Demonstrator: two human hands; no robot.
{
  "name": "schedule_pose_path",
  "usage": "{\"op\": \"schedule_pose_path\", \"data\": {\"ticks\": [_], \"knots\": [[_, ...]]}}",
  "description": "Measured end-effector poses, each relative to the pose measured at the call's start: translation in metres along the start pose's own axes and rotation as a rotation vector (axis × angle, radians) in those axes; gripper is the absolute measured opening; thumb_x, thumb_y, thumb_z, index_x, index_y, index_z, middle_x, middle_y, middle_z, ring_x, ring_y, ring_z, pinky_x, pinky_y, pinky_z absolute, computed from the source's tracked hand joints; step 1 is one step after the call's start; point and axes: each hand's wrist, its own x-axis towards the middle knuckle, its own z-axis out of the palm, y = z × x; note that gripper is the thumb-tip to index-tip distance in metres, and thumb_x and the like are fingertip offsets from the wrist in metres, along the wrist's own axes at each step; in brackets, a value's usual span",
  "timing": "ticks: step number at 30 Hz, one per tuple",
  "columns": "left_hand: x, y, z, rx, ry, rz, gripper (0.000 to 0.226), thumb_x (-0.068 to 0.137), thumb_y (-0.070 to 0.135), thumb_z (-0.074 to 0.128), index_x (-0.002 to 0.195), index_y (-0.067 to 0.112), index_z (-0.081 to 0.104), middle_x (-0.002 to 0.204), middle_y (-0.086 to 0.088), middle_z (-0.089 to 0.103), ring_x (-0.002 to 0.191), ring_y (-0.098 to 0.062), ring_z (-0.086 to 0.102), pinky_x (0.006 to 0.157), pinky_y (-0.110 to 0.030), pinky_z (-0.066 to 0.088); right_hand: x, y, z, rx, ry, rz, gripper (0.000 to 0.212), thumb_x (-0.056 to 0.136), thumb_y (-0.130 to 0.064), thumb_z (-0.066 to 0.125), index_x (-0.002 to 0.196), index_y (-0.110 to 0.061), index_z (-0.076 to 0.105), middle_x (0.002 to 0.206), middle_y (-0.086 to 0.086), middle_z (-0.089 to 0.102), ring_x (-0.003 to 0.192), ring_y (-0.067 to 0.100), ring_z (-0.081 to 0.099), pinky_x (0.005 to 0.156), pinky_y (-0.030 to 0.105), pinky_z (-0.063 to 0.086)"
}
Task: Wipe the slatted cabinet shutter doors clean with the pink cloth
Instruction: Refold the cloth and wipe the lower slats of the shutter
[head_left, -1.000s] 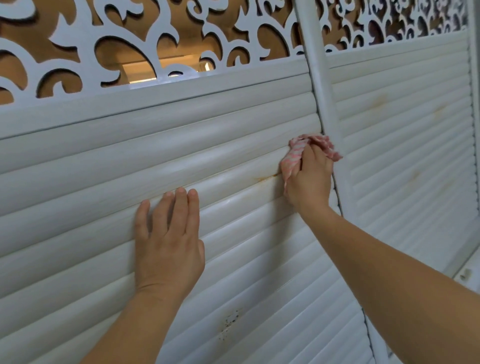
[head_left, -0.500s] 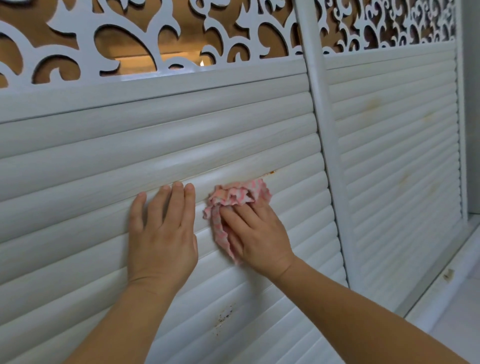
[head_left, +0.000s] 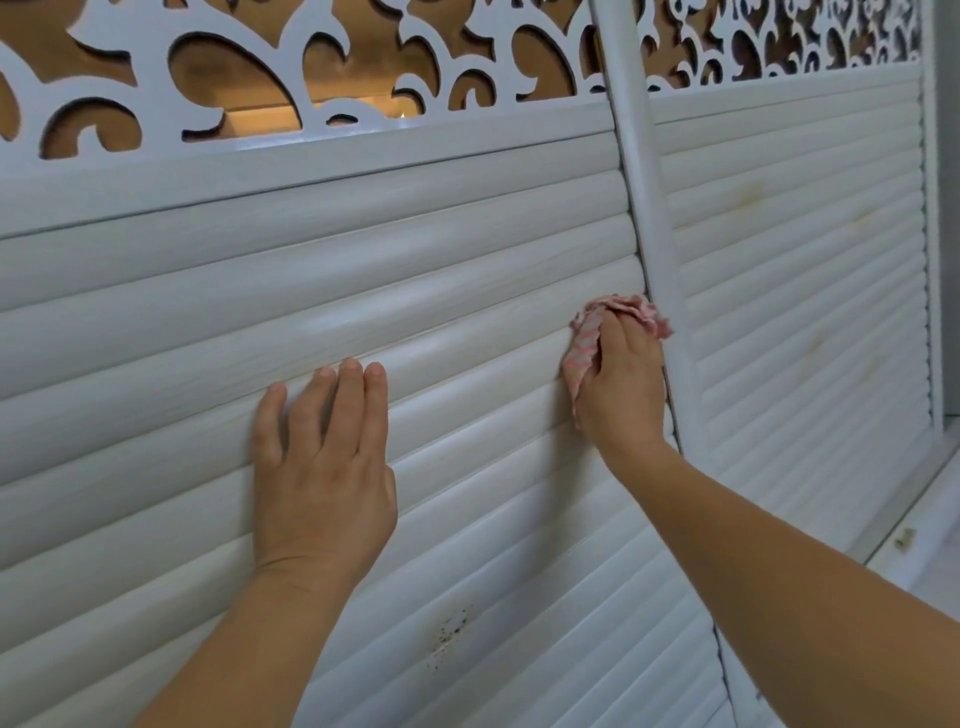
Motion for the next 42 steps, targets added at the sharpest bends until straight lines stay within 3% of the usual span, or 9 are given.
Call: {"op": "schedule_pose_path", "data": {"ticks": [10,13,18,22,24,29,32,37,42], "knots": [[0.0,0.0,-0.002,-0.026,-0.011,-0.005,0.06,0.076,0.015,0.033,0.134,0.0,0.043,0.13,-0.018,0.047,0.119,-0.035,0.037,0.106,-0.055,0.025,-0.044,-0.047,0.008,-0.012,0.003,-0.586,0.035,0.076,-0.008,0.055,0.11,-0.003,0.065,0.106,0.014,0.065,0.101,0.026,0.048,0.092,0.035,0.04],[0.0,-0.001,-0.001,-0.019,-0.005,0.003,0.06,0.077,0.014,0.033,0.134,-0.001,0.043,0.129,-0.019,0.048,0.119,-0.036,0.037,0.105,-0.055,0.025,-0.032,-0.028,0.004,-0.014,-0.069,-0.453,0.054,0.057,-0.006,0.072,0.11,-0.004,0.064,0.108,0.014,0.064,0.103,0.024,0.042,0.087,0.037,0.047],[-0.001,-0.001,0.0,0.001,-0.001,0.012,0.061,0.075,0.013,0.037,0.134,0.0,0.043,0.131,-0.017,0.044,0.12,-0.035,0.037,0.106,-0.055,0.025,-0.002,-0.005,-0.015,0.071,-0.086,-0.089,0.037,0.074,-0.017,0.036,0.096,-0.01,0.064,0.108,0.012,0.059,0.109,0.029,0.048,0.086,0.035,0.043],[-0.001,-0.002,0.0,0.005,0.011,0.018,0.061,0.076,0.013,0.035,0.134,0.0,0.043,0.13,-0.018,0.047,0.119,-0.035,0.037,0.106,-0.054,0.025,0.019,-0.005,-0.033,0.228,-0.008,0.07,0.028,0.088,-0.01,0.036,0.103,-0.014,0.06,0.093,-0.001,0.061,0.091,0.017,0.059,0.077,0.009,0.036],[-0.001,-0.002,-0.001,0.005,0.013,0.014,0.06,0.076,0.013,0.034,0.134,0.0,0.043,0.129,-0.017,0.048,0.119,-0.035,0.037,0.106,-0.054,0.024,0.027,-0.006,-0.04,0.317,0.036,0.197,0.018,0.1,-0.017,0.04,0.115,-0.017,0.05,0.09,-0.011,0.055,0.082,0.007,0.056,0.071,0.012,0.038],[-0.001,-0.004,0.0,0.005,0.007,0.024,0.06,0.076,0.014,0.034,0.135,0.0,0.043,0.13,-0.017,0.046,0.12,-0.035,0.037,0.106,-0.053,0.023,0.048,-0.005,-0.023,0.36,0.143,0.405,0.023,0.095,-0.024,0.038,0.1,-0.015,0.059,0.096,-0.004,0.062,0.081,0.007,0.062,0.071,0.02,0.05],[-0.001,-0.003,0.0,0.004,0.002,0.021,0.061,0.076,0.015,0.033,0.134,0.0,0.043,0.129,-0.017,0.046,0.119,-0.035,0.037,0.106,-0.053,0.023,0.04,-0.013,-0.004,0.143,0.03,0.398,0.035,0.099,-0.02,0.032,0.118,-0.006,0.058,0.125,0.013,0.056,0.117,0.03,0.047,0.101,0.037,0.035],[0.0,-0.001,0.0,-0.008,-0.007,0.007,0.061,0.076,0.016,0.032,0.134,-0.001,0.043,0.13,-0.018,0.046,0.119,-0.036,0.037,0.106,-0.054,0.022,-0.008,-0.046,0.005,0.012,-0.067,0.215,0.054,0.097,-0.036,0.027,0.14,-0.007,0.04,0.142,0.01,0.043,0.131,0.029,0.032,0.106,0.04,0.025],[-0.001,-0.001,-0.001,-0.011,-0.021,0.009,0.062,0.076,0.016,0.032,0.135,0.0,0.041,0.131,-0.018,0.046,0.12,-0.035,0.036,0.107,-0.054,0.022,-0.038,-0.055,-0.014,-0.131,-0.392,-0.007,0.077,0.085,0.0,0.042,0.152,-0.011,0.005,0.159,0.006,0.002,0.145,0.023,0.0,0.115,0.037,0.014]]}}
